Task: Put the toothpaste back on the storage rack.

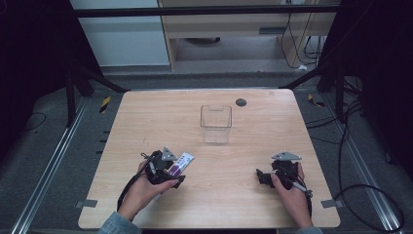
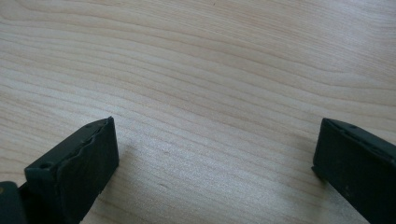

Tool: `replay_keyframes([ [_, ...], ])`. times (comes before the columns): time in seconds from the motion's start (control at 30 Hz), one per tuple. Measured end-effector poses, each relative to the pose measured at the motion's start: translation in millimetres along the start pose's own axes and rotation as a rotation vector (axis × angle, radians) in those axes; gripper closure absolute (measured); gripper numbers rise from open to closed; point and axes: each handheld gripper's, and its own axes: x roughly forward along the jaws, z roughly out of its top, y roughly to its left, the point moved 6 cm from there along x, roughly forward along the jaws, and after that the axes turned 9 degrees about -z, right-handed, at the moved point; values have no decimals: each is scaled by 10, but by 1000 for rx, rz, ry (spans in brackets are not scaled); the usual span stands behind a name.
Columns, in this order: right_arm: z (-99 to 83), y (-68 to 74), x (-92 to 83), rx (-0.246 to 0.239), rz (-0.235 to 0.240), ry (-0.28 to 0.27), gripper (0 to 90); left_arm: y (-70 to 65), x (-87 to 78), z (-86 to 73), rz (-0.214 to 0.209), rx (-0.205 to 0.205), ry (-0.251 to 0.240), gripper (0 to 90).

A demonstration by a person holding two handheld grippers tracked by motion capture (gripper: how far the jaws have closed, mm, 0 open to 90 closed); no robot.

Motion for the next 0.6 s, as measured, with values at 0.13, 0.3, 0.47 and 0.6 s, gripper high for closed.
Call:
replay_keyframes([
  [0.13, 0, 0, 0, 0, 0, 0, 3, 16, 25, 19, -3, -5, 10, 266],
  [0.3, 0, 0, 0, 0, 0, 0, 3, 33, 52, 23, 2, -2, 26, 297],
  [0.47, 0, 0, 0, 0, 0, 0, 3, 70, 113, 9, -3, -9, 50, 319],
  [0.6, 0, 0, 0, 0, 0, 0, 3, 101, 169, 17, -1, -15, 63, 332],
])
